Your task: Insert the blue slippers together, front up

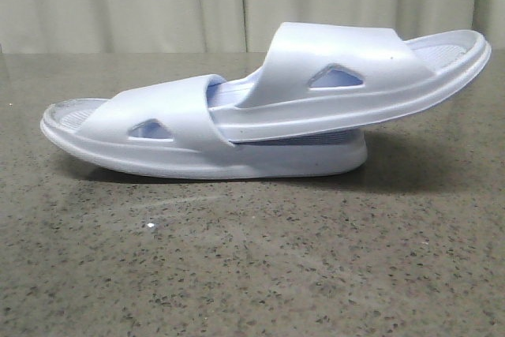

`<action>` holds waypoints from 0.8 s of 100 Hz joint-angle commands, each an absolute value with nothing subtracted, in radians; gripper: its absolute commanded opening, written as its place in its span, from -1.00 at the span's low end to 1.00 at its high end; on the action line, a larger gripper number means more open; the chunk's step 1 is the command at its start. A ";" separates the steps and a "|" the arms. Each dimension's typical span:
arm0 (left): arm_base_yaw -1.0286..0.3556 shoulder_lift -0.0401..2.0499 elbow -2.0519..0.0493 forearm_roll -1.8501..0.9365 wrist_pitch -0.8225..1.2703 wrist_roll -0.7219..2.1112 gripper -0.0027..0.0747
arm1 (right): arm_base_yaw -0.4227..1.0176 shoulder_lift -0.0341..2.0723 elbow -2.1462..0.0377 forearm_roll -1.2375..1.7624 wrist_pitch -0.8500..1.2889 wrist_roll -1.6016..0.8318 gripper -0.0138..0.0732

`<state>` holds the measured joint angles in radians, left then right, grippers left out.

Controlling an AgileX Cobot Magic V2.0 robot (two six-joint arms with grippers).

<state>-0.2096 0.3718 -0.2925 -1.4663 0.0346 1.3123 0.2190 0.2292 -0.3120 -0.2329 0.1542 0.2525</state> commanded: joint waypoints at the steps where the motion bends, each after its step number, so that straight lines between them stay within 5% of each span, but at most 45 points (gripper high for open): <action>1: -0.219 0.375 -0.320 -1.469 0.028 1.311 -0.89 | 0.212 0.235 -0.339 -0.237 0.074 0.245 -0.93; 28: -0.219 0.370 -0.319 -1.323 0.043 1.263 -0.89 | 0.212 0.235 -0.339 -0.237 0.074 0.245 -0.93; 60: -0.205 0.277 -0.241 -0.176 0.053 0.209 -0.89 | 0.212 0.235 -0.339 -0.237 0.074 0.245 -0.93; 80: -0.159 0.165 -0.140 -0.039 0.035 0.095 -0.89 | 0.212 0.235 -0.339 -0.237 0.074 0.245 -0.93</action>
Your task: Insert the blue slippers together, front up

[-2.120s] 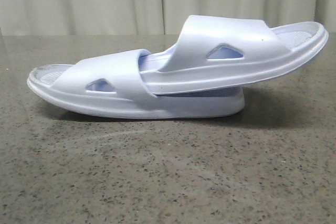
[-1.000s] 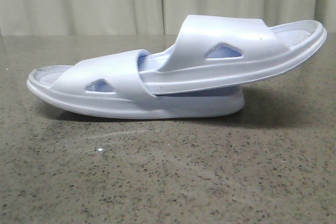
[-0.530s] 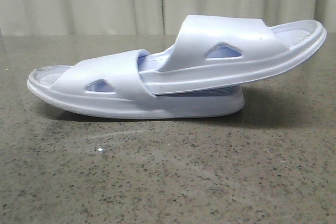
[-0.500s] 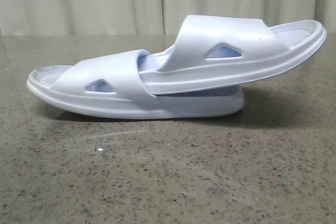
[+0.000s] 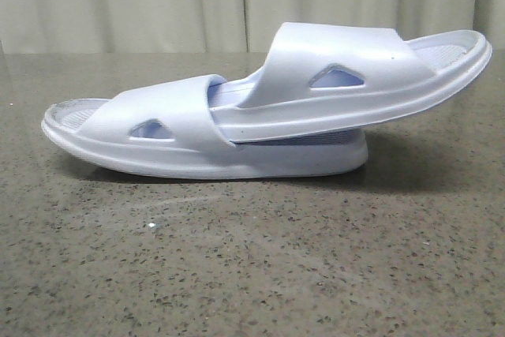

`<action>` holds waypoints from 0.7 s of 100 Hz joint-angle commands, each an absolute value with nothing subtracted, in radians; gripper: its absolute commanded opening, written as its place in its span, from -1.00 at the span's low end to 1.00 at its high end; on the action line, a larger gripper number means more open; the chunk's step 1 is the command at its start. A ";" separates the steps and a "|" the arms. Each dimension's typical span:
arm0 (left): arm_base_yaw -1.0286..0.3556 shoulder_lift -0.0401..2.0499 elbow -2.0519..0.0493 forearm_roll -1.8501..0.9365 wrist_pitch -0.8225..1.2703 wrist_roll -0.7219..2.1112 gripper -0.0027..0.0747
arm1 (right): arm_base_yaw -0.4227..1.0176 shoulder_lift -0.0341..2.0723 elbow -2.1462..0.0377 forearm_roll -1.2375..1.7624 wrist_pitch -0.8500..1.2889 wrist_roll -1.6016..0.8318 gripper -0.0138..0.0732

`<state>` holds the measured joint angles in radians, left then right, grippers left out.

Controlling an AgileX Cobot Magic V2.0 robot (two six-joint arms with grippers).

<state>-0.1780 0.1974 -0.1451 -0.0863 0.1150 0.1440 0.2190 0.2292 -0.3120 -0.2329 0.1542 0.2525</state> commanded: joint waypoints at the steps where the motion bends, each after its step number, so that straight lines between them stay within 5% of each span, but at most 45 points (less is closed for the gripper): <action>1: -0.156 0.161 -0.132 -0.039 0.032 0.095 -0.89 | 0.212 0.235 -0.339 -0.237 0.074 0.245 -0.93; 70: -0.045 -0.034 0.010 -0.015 0.025 0.095 -0.89 | 0.212 0.235 -0.339 -0.237 0.074 0.245 -0.93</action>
